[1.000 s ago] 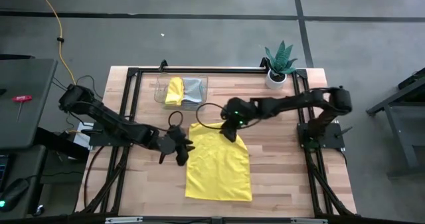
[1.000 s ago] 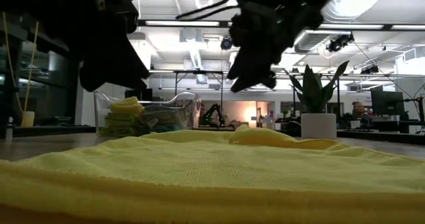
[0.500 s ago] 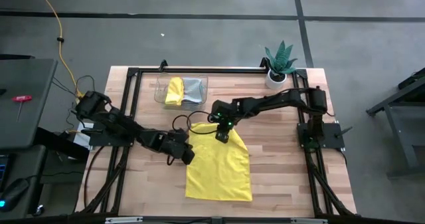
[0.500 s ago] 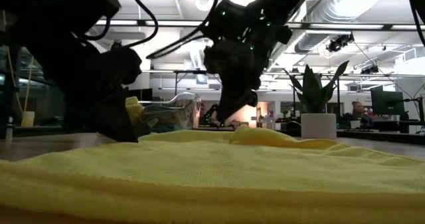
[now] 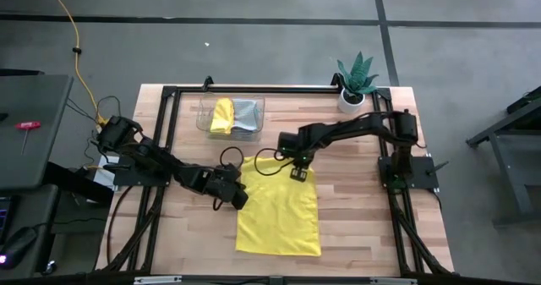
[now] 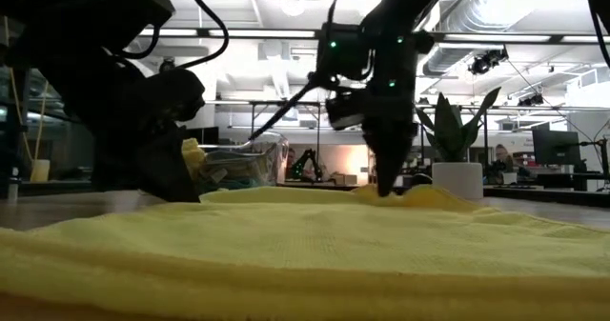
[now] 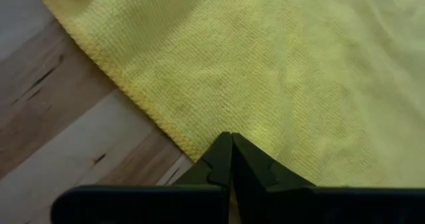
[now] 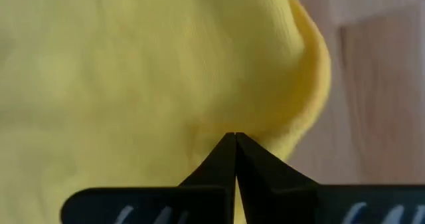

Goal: Fold microfiber towels
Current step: Fold the yellow towel

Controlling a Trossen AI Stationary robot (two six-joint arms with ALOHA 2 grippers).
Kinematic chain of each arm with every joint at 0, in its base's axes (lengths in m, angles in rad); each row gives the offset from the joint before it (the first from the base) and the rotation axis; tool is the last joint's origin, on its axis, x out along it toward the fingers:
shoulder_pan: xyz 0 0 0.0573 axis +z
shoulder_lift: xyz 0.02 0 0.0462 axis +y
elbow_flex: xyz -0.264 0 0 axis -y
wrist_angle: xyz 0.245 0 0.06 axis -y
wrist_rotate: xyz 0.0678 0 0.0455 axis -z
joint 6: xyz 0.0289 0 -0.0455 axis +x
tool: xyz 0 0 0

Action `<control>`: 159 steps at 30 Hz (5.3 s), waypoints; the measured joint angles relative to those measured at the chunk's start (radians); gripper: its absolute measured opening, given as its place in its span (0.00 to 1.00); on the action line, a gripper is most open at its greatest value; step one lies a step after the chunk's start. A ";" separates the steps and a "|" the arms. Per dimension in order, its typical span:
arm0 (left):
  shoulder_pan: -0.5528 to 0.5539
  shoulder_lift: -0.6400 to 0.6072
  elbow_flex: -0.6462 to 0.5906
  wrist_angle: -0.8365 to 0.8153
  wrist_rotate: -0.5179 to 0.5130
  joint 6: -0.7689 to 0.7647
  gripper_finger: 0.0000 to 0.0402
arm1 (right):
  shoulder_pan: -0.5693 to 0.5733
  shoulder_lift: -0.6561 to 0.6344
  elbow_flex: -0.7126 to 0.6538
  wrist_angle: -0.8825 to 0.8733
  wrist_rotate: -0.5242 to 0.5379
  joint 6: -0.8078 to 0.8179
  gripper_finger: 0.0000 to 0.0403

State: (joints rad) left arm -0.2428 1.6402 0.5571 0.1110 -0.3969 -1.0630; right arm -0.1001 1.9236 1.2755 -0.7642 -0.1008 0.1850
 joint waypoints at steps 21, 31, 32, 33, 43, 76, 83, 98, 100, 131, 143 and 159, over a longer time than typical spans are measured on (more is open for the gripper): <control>0.018 -0.116 -0.006 -0.029 0.020 0.140 0.00 | -0.090 -0.235 -0.002 -0.325 0.157 -0.110 0.00; 0.147 -0.348 -0.003 -0.009 0.020 0.461 0.00 | -0.028 -0.462 -0.294 0.278 -0.163 0.106 0.00; 0.178 -0.358 -0.003 -0.008 0.028 0.488 0.00 | -0.013 -0.478 -0.334 0.337 -0.165 0.147 0.00; 0.209 -0.360 -0.002 -0.006 0.045 0.512 0.00 | 0.001 -0.490 -0.367 0.390 -0.164 0.185 0.00; 0.417 -0.194 -0.002 -0.008 0.305 0.544 0.00 | 0.117 -0.519 -0.474 0.538 -0.015 0.359 0.00; 0.419 -0.295 0.056 -0.083 0.137 0.594 0.00 | 0.127 -0.519 -0.473 0.551 0.154 0.402 0.00; 0.405 -0.352 0.056 -0.211 0.153 0.579 0.07 | 0.126 -0.519 -0.473 0.551 0.154 0.402 0.00; 0.320 -0.061 0.055 -0.149 -0.011 0.609 0.44 | 0.126 -0.519 -0.473 0.544 0.154 0.402 0.00; 0.322 -0.035 0.055 -0.132 -0.012 0.571 0.45 | 0.126 -0.519 -0.473 0.543 0.154 0.402 0.00; 0.314 -0.003 0.055 -0.120 -0.016 0.464 0.00 | 0.144 -0.506 -0.471 0.292 0.129 0.345 0.25; 0.314 -0.003 0.055 -0.120 -0.008 0.464 0.00 | 0.221 -0.351 -0.473 0.344 0.396 0.067 0.60; 0.314 -0.003 0.055 -0.118 -0.008 0.464 0.00 | 0.228 -0.332 -0.473 0.413 0.524 0.096 0.30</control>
State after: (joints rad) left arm 0.0715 1.6371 0.6125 -0.0067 -0.4046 -0.5987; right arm 0.1280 1.5917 0.8028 -0.3515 0.4236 0.2806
